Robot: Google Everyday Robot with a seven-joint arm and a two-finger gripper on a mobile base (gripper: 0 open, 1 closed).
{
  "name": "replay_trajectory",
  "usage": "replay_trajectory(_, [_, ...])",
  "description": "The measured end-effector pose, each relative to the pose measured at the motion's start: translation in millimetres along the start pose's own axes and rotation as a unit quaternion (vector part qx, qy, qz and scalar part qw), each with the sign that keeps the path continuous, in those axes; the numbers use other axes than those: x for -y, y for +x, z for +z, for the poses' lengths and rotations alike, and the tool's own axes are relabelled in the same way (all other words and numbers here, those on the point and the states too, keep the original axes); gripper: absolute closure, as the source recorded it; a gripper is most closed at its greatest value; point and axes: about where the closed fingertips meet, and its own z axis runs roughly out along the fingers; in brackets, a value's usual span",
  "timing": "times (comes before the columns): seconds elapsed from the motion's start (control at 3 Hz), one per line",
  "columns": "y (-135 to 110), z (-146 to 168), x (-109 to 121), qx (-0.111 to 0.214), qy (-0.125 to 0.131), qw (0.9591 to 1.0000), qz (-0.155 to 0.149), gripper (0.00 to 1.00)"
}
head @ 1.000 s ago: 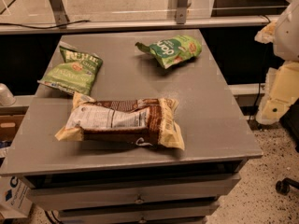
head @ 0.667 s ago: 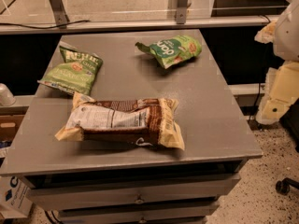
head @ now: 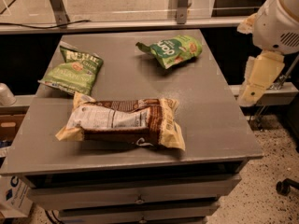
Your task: Pick green rice chip bag
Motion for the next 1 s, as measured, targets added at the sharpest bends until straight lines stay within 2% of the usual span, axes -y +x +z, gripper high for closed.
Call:
replay_trajectory(0.33, [-18, 23, 42, 0.044, 0.013, 0.9989, -0.006, 0.0])
replay_trajectory(0.67, [-38, 47, 73, 0.082, 0.023, 0.9963, -0.009, 0.0])
replay_trajectory(1.0, [-51, 74, 100, 0.109, 0.029, 0.9937, 0.006, 0.0])
